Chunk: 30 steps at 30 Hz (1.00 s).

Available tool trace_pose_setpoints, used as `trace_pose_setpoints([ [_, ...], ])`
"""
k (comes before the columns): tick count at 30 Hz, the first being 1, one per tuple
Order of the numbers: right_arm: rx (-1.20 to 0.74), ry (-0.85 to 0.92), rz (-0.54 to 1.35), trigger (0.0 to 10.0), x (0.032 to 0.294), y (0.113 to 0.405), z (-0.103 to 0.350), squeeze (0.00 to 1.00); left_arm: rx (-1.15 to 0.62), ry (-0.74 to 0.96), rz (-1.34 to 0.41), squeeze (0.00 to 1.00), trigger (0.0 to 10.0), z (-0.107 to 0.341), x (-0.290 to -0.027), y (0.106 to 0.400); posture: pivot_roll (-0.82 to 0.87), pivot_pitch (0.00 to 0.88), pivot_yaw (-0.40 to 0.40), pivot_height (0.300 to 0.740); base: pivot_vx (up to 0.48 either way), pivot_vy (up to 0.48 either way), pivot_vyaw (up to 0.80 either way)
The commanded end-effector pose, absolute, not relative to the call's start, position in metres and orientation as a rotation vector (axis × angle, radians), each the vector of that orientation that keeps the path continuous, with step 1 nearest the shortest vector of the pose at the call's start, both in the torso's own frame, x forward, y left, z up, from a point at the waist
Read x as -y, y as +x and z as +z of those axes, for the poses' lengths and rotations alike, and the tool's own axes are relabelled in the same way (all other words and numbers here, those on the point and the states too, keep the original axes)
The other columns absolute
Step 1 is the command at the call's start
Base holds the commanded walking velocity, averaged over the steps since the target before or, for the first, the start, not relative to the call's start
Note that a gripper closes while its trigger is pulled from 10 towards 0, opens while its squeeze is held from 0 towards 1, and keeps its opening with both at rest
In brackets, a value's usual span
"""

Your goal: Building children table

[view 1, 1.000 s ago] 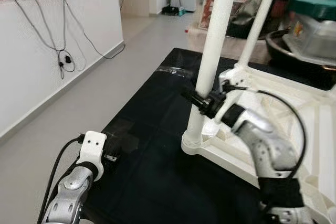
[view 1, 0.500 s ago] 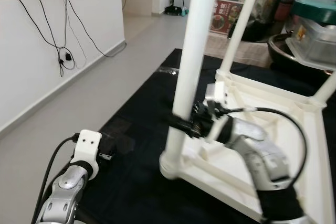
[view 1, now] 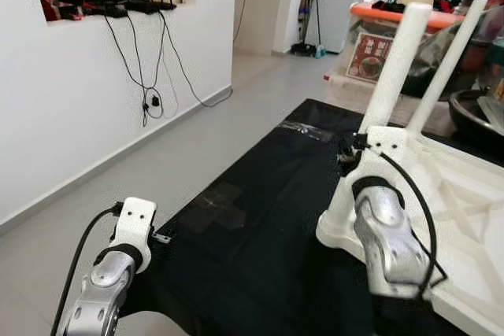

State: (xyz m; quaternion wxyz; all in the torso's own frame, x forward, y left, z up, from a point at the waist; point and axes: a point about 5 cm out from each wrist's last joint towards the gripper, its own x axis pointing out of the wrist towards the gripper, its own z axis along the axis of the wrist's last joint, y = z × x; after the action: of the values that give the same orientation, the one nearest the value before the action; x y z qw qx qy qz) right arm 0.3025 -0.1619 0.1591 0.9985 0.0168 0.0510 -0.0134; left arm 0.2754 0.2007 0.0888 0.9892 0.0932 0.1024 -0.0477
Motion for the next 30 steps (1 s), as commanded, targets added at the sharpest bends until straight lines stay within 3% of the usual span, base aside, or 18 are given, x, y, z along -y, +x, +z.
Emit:
trace_pose_setpoints([
  [1, -0.095, 0.058, 0.055, 10.0, 0.154, 0.304, 0.163, 1.0, -0.207, 0.196, -0.11, 0.0, 10.0, 0.089, -0.198, 0.276, 0.09, 0.0, -0.055, 0.74, 0.0, 0.0, 0.0],
  [4, -0.067, 0.127, 0.331, 10.0, 0.136, 0.314, 0.176, 1.0, -0.211, 0.194, -0.105, 0.0, 10.0, 0.087, -0.2, 0.274, 0.09, 0.0, -0.062, 0.74, 0.0, 0.0, 0.0],
  [5, -0.067, 0.127, 0.331, 10.0, 0.136, 0.314, 0.176, 1.0, -0.211, 0.194, -0.105, 0.0, 10.0, 0.087, -0.2, 0.274, 0.09, 0.0, -0.062, 0.74, 0.0, 0.0, 0.0],
  [6, 0.02, 0.102, 0.546, 10.0, 0.129, 0.321, 0.194, 0.0, -0.212, 0.192, -0.101, 0.0, 10.0, 0.087, -0.201, 0.273, 0.1, 0.0, -0.063, 0.74, 0.0, 0.0, 0.0],
  [7, 0.02, 0.102, 0.546, 10.0, 0.129, 0.321, 0.194, 0.0, -0.212, 0.192, -0.101, 0.0, 10.0, 0.087, -0.201, 0.273, 0.1, 0.0, -0.063, 0.74, 0.0, 0.0, 0.0],
  [8, 0.073, 0.032, 0.74, 10.0, 0.124, 0.319, 0.204, 0.0, -0.212, 0.194, -0.098, 0.0, 10.0, 0.087, -0.203, 0.273, 0.1, 0.0, -0.065, 0.74, 0.0, 0.0, 0.0],
  [11, 0.096, -0.001, 0.942, 10.0, 0.119, 0.311, 0.208, 0.0, -0.211, 0.198, -0.093, 0.0, 10.0, 0.087, -0.205, 0.275, 0.1, 0.0, -0.072, 0.74, 0.0, 0.0, 0.0],
  [15, 0.087, 0.053, 1.185, 10.0, 0.11, 0.296, 0.208, 0.0, -0.203, 0.195, -0.091, 0.0, 10.0, 0.089, -0.203, 0.277, 0.11, 0.0, -0.08, 0.74, 0.0, 0.0, 0.0],
  [16, 0.072, 0.038, 1.243, 4.0, 0.109, 0.29, 0.203, 0.0, -0.203, 0.194, -0.092, 0.0, 10.0, 0.089, -0.202, 0.277, 0.12, 0.0, -0.084, 0.74, 0.0, 0.0, 0.0],
  [17, 0.072, 0.038, 1.243, 4.0, 0.109, 0.29, 0.203, 0.0, -0.203, 0.194, -0.092, 0.0, 10.0, 0.089, -0.202, 0.277, 0.12, 0.0, -0.084, 0.74, 0.0, 0.0, 0.0],
  [18, 0.042, 0.034, 1.308, 0.0, 0.108, 0.281, 0.195, 0.0, -0.206, 0.195, -0.091, 0.0, 10.0, 0.088, -0.202, 0.275, 0.12, 0.0, -0.087, 0.74, 0.0, 0.0, 0.0],
  [20, 0.027, 0.043, 1.331, 0.0, 0.108, 0.278, 0.192, 0.0, -0.208, 0.195, -0.09, 0.0, 10.0, 0.087, -0.201, 0.275, 0.12, 0.0, -0.087, 0.74, 0.0, 0.0, 0.0],
  [23, 0.022, 0.052, 1.22, 0.0, 0.108, 0.286, 0.187, 0.0, -0.21, 0.194, -0.088, 0.0, 10.0, 0.088, -0.203, 0.273, 0.12, 0.0, -0.081, 0.74, 0.0, 0.0, 0.0],
  [25, -0.026, -0.033, 0.779, 0.0, 0.116, 0.322, 0.17, 0.0, -0.218, 0.2, -0.089, 0.0, 10.0, 0.085, -0.205, 0.27, 0.1, 0.0, -0.074, 0.74, 0.0, 0.0, 0.0],
  [26, -0.119, -0.038, 0.443, 0.0, 0.14, 0.339, 0.152, 0.0, -0.222, 0.201, -0.09, 0.0, 10.0, 0.084, -0.204, 0.271, 0.1, 0.0, -0.072, 0.74, 0.0, 0.0, 0.0],
  [27, -0.119, -0.038, 0.443, 0.0, 0.14, 0.339, 0.152, 0.0, -0.222, 0.201, -0.09, 0.0, 10.0, 0.084, -0.204, 0.271, 0.1, 0.0, -0.072, 0.74, 0.0, 0.0, 0.0],
  [30, -0.278, -0.026, -0.088, 0.0, 0.199, 0.338, 0.117, 0.0, -0.22, 0.197, -0.098, 0.0, 10.0, 0.083, -0.2, 0.273, 0.09, 0.0, -0.066, 0.74, 0.0, 0.0, 0.0],
])
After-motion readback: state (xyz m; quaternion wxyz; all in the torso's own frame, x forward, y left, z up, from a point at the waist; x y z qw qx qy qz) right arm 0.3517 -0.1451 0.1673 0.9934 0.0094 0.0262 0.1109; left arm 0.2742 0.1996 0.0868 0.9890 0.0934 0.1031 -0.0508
